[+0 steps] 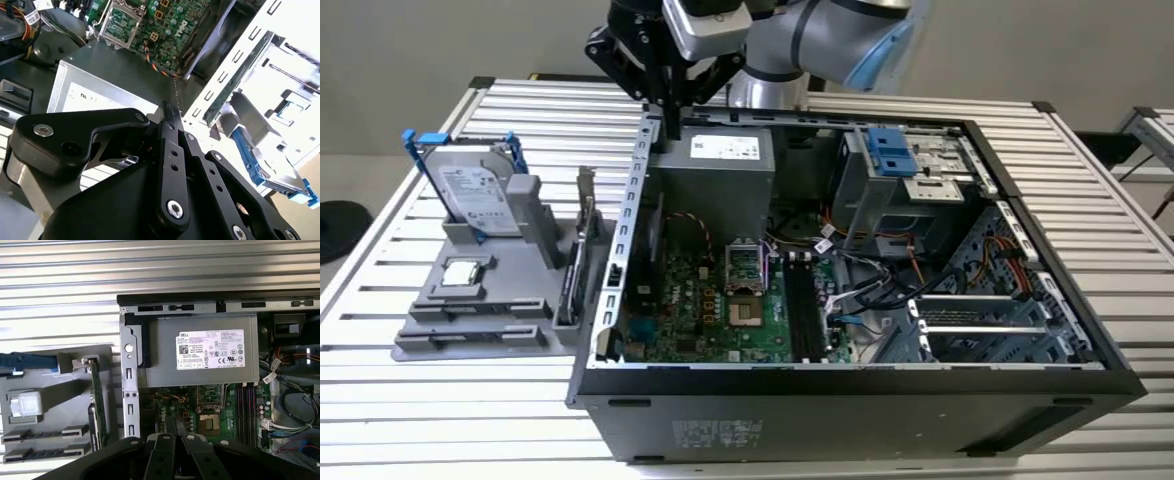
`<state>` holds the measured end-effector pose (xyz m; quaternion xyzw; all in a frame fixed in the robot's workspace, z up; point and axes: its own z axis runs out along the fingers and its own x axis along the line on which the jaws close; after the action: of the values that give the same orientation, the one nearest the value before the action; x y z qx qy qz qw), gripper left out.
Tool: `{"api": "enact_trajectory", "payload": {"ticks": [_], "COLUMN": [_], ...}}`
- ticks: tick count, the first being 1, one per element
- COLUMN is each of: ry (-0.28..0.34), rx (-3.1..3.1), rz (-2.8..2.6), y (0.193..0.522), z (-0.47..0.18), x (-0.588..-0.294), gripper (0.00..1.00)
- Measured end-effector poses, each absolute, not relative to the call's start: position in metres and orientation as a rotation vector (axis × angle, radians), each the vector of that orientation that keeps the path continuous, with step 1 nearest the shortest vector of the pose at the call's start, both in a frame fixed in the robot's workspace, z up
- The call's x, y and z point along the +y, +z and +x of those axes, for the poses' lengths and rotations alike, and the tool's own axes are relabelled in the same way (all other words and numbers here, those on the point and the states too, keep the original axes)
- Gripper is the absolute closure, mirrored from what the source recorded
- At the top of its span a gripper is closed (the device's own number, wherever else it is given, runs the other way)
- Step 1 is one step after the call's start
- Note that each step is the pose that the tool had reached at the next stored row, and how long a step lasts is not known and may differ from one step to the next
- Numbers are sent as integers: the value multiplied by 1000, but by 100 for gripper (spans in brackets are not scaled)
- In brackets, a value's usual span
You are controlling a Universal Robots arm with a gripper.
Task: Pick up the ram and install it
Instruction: 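Reach for the ram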
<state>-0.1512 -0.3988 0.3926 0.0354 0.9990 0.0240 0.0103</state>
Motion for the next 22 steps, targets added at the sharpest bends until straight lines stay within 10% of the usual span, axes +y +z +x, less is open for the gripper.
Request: {"api": "enact_trajectory", "payload": {"ticks": [22], "ry": [75], "rx": [3118], "rz": [110], "y": [392], "z": [-185], "x": [-399], "gripper": [100]}}
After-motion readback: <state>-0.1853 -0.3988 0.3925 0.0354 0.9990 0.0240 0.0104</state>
